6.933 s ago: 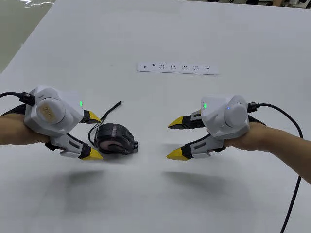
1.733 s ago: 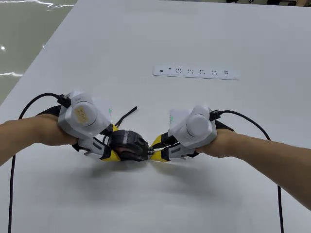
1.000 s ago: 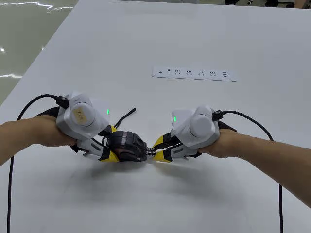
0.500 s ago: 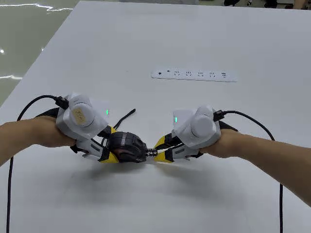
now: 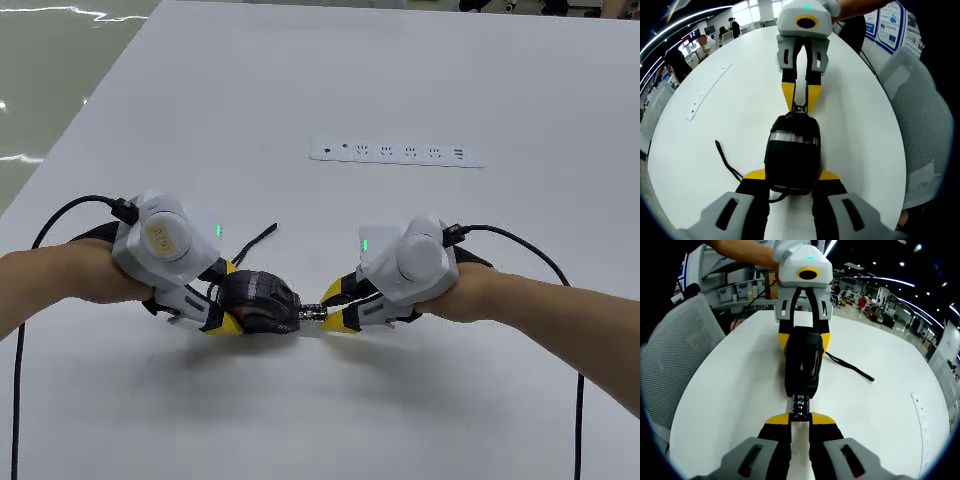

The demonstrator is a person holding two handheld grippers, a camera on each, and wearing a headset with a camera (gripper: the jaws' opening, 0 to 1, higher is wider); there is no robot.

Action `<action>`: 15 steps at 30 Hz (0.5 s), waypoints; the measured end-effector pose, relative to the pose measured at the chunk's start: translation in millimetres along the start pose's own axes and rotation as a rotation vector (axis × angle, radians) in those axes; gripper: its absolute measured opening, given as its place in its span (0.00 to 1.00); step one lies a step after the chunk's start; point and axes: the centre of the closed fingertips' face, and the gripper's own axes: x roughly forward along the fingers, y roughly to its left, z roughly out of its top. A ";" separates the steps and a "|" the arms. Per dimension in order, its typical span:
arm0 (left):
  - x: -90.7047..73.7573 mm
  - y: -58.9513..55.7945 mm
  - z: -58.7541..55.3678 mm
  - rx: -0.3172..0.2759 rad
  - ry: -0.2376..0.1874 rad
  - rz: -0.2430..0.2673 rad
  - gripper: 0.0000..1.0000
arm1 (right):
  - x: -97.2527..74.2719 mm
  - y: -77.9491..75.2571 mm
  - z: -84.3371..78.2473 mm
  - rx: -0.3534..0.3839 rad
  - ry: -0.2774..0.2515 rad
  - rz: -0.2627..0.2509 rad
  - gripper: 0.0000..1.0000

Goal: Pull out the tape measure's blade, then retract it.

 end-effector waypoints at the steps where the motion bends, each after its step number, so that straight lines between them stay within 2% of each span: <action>1: 0.0 0.0 0.0 0.000 0.000 0.000 0.27 | -0.4 -0.1 -0.6 0.001 0.000 0.001 0.11; 15: -0.5 0.6 -0.8 -0.002 -0.002 0.004 0.27 | -5.2 0.2 -2.3 -0.003 0.005 0.003 0.11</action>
